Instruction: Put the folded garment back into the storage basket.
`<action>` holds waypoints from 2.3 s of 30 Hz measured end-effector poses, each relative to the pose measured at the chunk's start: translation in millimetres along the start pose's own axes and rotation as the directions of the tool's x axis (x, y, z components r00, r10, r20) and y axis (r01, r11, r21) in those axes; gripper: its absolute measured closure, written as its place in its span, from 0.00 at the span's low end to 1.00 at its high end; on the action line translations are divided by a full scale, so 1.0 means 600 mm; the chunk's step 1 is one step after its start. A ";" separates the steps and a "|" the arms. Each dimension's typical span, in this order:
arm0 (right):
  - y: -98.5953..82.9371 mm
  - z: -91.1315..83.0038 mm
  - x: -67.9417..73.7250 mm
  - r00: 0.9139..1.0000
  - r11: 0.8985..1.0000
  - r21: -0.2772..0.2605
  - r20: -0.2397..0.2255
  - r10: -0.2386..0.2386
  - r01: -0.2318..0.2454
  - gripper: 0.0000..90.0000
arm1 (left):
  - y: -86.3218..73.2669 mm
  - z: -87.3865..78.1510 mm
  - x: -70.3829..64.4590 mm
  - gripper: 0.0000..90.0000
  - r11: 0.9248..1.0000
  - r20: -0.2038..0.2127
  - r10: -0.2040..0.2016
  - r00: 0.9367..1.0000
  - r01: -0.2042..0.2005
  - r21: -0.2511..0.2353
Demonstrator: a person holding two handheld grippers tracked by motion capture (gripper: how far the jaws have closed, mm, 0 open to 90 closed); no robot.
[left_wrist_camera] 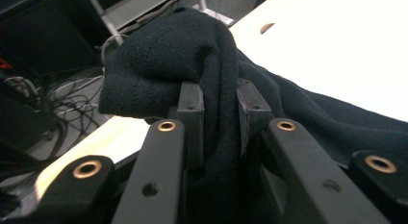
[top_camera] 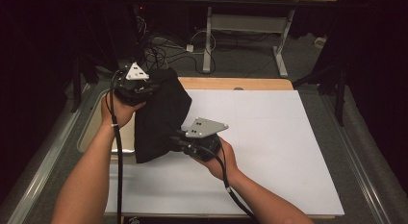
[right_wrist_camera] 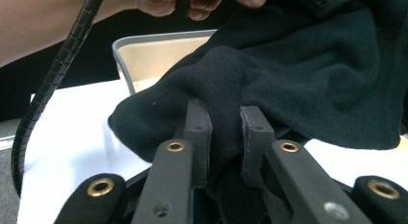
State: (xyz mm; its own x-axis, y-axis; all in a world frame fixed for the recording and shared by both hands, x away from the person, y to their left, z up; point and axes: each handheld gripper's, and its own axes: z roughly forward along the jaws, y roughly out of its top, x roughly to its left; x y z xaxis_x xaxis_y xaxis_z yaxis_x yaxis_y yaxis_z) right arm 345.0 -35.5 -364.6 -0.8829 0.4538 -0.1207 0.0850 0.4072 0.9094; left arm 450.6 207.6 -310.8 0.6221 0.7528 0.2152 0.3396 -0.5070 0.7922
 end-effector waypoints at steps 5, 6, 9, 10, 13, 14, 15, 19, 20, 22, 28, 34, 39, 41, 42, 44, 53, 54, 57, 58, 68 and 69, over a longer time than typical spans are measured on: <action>0.010 0.026 0.008 1.000 1.000 0.007 -0.013 -0.003 0.003 0.87 | -0.010 -0.007 0.016 0.83 1.000 -0.022 -0.013 1.000 0.013 0.013; 0.016 0.040 0.012 1.000 1.000 0.009 -0.020 -0.003 0.003 0.87 | -0.012 -0.008 0.020 0.83 1.000 -0.031 -0.012 0.999 0.013 0.020; 0.022 0.055 0.016 1.000 1.000 0.009 -0.025 -0.003 0.003 0.87 | -0.021 -0.008 0.032 0.83 0.999 -0.046 -0.030 0.998 0.031 0.027; 0.027 0.071 0.021 1.000 1.000 0.013 -0.029 -0.002 0.003 0.87 | -0.025 -0.009 0.037 0.83 0.999 -0.051 -0.031 0.998 0.033 0.033; 0.030 0.086 0.025 0.999 1.000 0.022 -0.034 -0.009 0.010 0.87 | -0.034 -0.009 0.045 0.83 0.998 -0.062 -0.041 0.997 0.043 0.040; 0.030 0.100 0.029 0.999 1.000 0.030 -0.036 -0.004 0.005 0.87 | -0.040 -0.008 0.052 0.83 0.999 -0.070 -0.038 0.997 0.040 0.036; 0.030 0.100 0.029 0.999 1.000 0.030 -0.036 -0.004 0.005 0.87 | -0.040 -0.008 0.052 0.83 0.999 -0.070 -0.038 0.997 0.040 0.036; 0.027 0.130 0.032 0.999 0.999 0.039 -0.049 0.021 -0.019 0.87 | -0.056 -0.006 0.061 0.83 0.996 -0.086 -0.061 0.994 0.066 0.060; 0.026 0.137 0.032 0.998 0.999 0.041 -0.050 0.028 -0.026 0.87 | -0.060 -0.004 0.064 0.83 0.995 -0.094 -0.058 0.994 0.065 0.070; 0.024 0.157 0.033 0.998 0.998 0.044 -0.046 0.051 -0.049 0.87 | -0.071 -0.001 0.073 0.83 0.993 -0.110 -0.065 0.992 0.075 0.086; 0.026 0.191 0.039 0.998 0.997 0.064 -0.039 0.053 -0.050 0.87 | -0.084 0.004 0.091 0.83 0.990 -0.138 -0.074 0.988 0.090 0.108; 0.032 0.231 0.049 1.000 0.992 0.124 -0.010 0.016 -0.014 0.87 | -0.107 0.016 0.105 0.82 0.984 -0.146 -0.087 0.985 0.108 0.145; 0.029 0.244 0.052 1.000 0.988 0.151 -0.007 0.009 -0.008 0.87 | -0.119 0.023 0.105 0.82 0.979 -0.143 -0.087 0.986 0.111 0.169; 0.027 0.249 0.052 1.000 0.988 0.156 -0.007 0.018 -0.017 0.86 | -0.125 0.029 0.105 0.82 0.976 -0.148 -0.083 0.986 0.110 0.189; 0.026 0.252 0.053 1.000 0.987 0.159 -0.008 0.016 -0.015 0.86 | -0.128 0.032 0.104 0.82 0.974 -0.150 -0.077 0.986 0.107 0.202; 0.024 0.255 0.052 1.000 0.986 0.164 -0.006 0.014 -0.013 0.86 | -0.135 0.037 0.104 0.82 0.970 -0.147 -0.077 0.986 0.108 0.216; 0.020 0.257 0.053 0.999 0.985 0.165 -0.021 0.044 -0.040 0.83 | -0.158 0.058 0.103 0.82 0.949 -0.145 -0.069 0.987 0.110 0.295; 0.019 0.255 0.053 0.999 0.986 0.163 -0.022 0.047 -0.043 0.82 | -0.159 0.059 0.103 0.82 0.948 -0.145 -0.070 0.987 0.111 0.300; 0.016 0.245 0.053 0.998 0.987 0.150 -0.017 0.057 -0.054 0.71 | -0.161 0.062 0.102 0.82 0.946 -0.152 -0.063 0.986 0.108 0.306; 0.016 0.239 0.052 0.998 0.988 0.140 -0.010 0.058 -0.056 0.66 | -0.162 0.062 0.101 0.82 0.946 -0.153 -0.064 0.986 0.108 0.305; -0.001 0.118 0.010 0.996 0.998 0.034 0.077 0.055 -0.058 0.57 | -0.172 0.077 0.103 0.81 0.935 -0.148 -0.076 0.986 0.122 0.333; -0.006 0.103 0.006 0.995 0.998 0.025 0.079 0.057 -0.059 0.57 | -0.172 0.080 0.102 0.81 0.931 -0.150 -0.065 0.987 0.114 0.346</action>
State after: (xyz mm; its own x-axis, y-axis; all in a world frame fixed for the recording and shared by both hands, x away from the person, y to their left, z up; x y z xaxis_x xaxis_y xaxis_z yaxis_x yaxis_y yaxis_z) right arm 370.1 13.4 -392.9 -0.8373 0.5377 -0.0994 0.1487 0.3988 0.9049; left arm 487.4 285.8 -406.9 0.4863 0.8383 0.2465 0.6313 -0.5320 0.5643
